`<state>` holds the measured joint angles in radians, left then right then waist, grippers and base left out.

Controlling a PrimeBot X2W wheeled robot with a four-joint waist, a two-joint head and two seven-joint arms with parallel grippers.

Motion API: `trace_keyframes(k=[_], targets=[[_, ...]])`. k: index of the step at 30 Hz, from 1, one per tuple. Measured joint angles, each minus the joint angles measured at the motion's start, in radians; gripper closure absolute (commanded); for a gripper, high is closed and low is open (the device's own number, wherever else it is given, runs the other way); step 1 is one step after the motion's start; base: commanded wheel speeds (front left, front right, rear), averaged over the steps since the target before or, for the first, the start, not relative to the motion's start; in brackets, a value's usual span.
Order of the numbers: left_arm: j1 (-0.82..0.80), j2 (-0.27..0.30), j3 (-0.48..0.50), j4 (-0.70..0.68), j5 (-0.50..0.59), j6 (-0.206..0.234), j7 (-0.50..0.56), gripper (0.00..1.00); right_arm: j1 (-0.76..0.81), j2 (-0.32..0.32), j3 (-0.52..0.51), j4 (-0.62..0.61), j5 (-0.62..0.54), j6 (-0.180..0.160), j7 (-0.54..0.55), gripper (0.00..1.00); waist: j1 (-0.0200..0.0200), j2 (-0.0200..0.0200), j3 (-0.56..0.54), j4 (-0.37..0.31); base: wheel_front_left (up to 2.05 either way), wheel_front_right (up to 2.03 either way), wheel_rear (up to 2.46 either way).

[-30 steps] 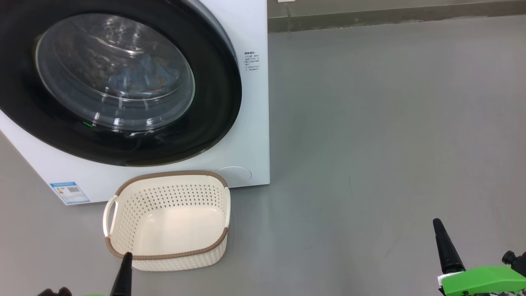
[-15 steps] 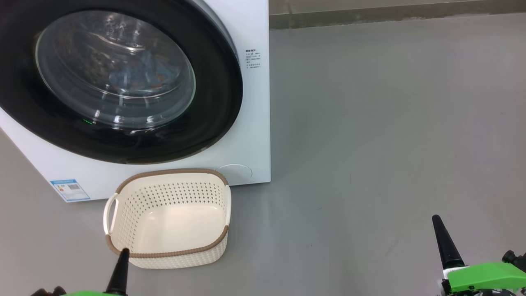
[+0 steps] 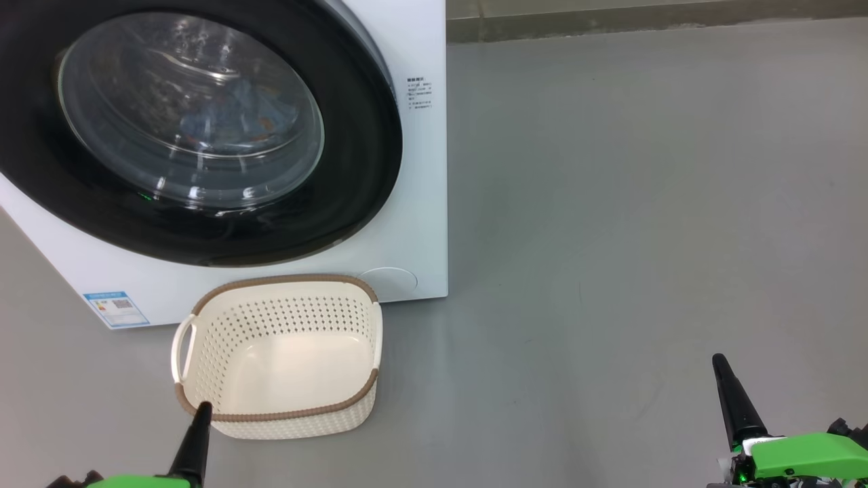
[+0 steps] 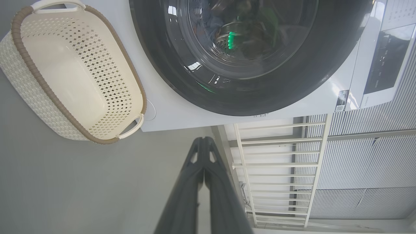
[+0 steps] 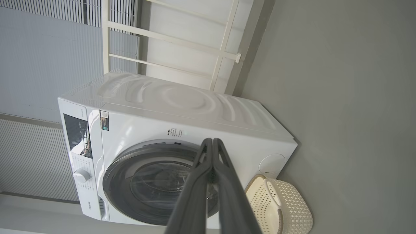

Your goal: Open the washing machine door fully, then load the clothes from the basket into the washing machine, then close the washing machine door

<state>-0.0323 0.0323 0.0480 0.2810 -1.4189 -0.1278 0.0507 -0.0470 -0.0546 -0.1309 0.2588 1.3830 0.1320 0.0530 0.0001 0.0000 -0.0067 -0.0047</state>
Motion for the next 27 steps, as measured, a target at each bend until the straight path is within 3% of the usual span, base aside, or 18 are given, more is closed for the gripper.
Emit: trace_keyframes(k=[19,27], targets=[[-0.035,0.001,0.026,-0.007,-0.182,0.0,0.055,1.0,-0.02,0.007,-0.005,0.01,0.203,0.0,0.053,1.0,0.0,0.0,0.01,0.005,0.0,0.0,0.0],[-0.035,0.001,0.027,-0.007,-0.187,0.0,0.055,1.0,-0.02,0.007,-0.005,0.011,0.222,0.0,0.053,1.0,0.0,0.0,0.01,0.005,0.0,0.0,0.0]])
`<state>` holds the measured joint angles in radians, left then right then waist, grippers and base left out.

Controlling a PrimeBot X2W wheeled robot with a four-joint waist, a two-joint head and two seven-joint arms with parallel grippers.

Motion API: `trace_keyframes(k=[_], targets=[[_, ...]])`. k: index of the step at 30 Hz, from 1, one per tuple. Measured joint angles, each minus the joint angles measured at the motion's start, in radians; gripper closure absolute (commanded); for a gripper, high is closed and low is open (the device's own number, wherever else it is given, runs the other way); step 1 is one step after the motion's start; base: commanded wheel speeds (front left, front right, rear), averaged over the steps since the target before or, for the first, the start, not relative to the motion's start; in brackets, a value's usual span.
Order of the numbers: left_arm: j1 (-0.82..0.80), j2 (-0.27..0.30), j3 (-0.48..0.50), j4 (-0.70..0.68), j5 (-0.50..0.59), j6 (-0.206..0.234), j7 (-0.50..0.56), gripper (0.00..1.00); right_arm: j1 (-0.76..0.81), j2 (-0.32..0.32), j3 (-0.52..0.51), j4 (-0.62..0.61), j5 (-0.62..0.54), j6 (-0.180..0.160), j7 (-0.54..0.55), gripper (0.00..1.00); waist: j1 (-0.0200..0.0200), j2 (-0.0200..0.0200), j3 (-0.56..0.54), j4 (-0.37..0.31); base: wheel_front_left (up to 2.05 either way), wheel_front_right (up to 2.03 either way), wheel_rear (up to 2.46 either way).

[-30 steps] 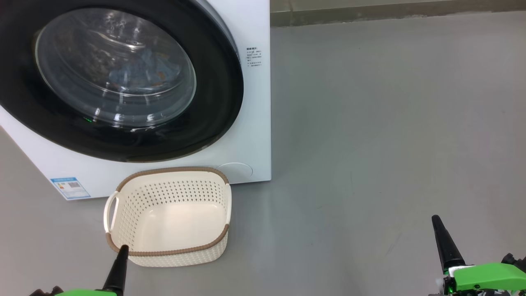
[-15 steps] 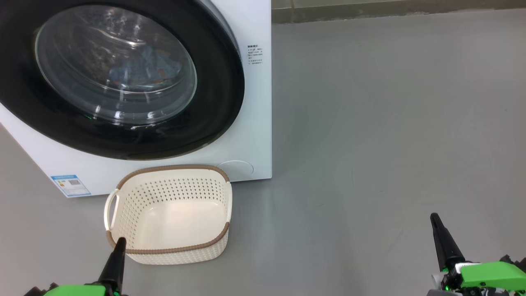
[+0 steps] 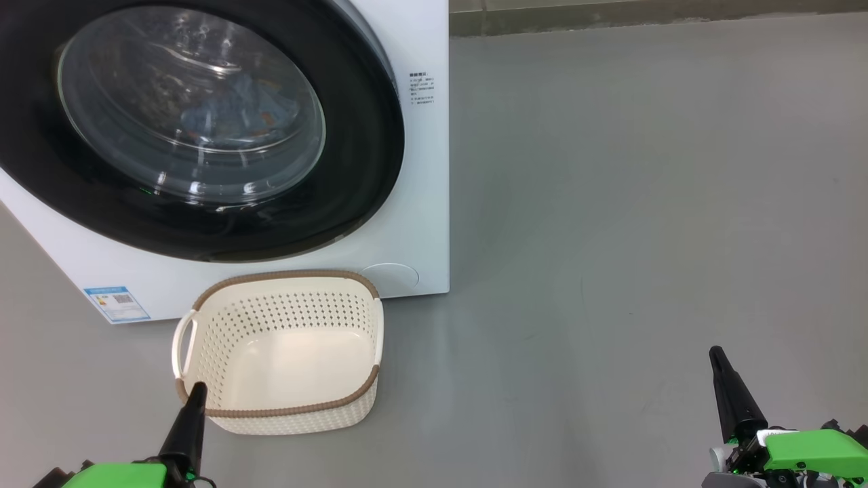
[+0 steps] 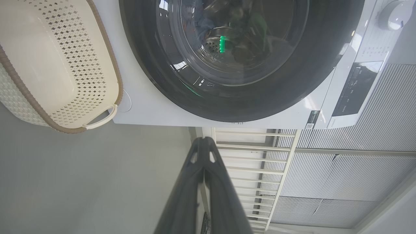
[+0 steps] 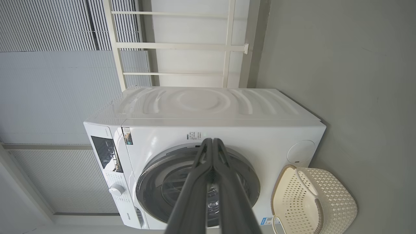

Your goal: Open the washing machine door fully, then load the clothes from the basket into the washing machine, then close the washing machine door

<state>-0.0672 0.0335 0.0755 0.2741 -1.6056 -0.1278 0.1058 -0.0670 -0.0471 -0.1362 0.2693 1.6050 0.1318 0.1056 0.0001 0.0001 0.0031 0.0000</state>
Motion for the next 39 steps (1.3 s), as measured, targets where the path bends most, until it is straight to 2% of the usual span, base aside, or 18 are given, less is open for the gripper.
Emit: trace_keyframes(k=[39], targets=[[0.0,0.0,0.002,0.0,0.0,0.0,0.0,1.0,0.0,0.0,0.0,0.0,0.0,0.0,0.0,1.0,0.0,0.0,0.0,0.0,0.0,0.0,0.0]])
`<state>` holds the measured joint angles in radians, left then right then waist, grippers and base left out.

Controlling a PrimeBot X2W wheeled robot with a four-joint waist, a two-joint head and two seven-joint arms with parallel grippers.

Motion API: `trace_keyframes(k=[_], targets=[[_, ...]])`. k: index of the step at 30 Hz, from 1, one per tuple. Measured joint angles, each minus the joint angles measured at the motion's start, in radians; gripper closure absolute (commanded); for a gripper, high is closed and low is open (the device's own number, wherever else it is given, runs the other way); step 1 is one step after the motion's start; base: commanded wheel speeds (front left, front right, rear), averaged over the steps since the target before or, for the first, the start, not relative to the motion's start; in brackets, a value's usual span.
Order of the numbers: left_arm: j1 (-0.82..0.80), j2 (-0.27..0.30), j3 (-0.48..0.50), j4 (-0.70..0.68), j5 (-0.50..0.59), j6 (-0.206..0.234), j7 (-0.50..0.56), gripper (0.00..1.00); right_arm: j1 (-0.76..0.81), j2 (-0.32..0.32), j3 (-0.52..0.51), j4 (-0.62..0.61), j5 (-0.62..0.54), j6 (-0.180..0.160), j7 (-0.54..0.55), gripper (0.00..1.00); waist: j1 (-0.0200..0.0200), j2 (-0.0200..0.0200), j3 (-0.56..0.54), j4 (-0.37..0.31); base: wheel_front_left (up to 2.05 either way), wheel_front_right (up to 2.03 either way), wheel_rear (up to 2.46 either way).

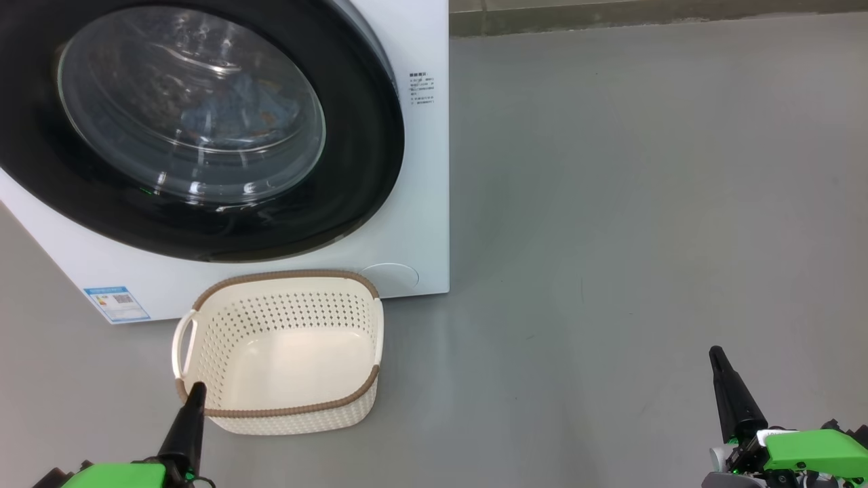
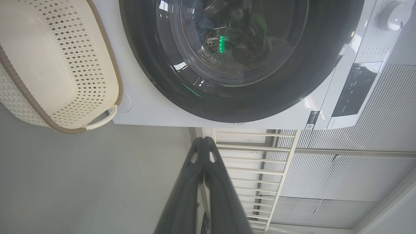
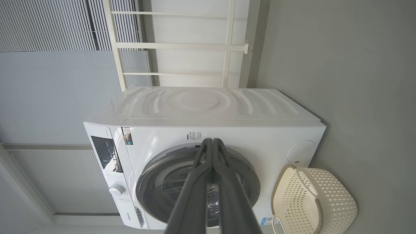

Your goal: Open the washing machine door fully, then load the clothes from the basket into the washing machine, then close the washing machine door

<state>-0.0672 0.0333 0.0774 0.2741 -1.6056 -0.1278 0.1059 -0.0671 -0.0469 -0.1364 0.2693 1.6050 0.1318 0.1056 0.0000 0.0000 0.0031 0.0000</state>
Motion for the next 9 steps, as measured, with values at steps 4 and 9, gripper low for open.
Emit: trace_keyframes(k=[4,9], targets=[[0.0,0.0,0.0,0.0,0.0,0.0,0.0,1.0,0.0,0.0,0.0,0.0,0.0,0.0,0.0,1.0,0.0,0.0,0.0,0.0,0.0,0.0,0.0],[0.0,0.0,0.0,0.0,0.0,0.0,0.0,1.0,0.0,0.0,0.0,0.0,0.0,0.0,0.0,1.0,0.0,0.0,0.0,0.0,0.0,0.0,0.0]])
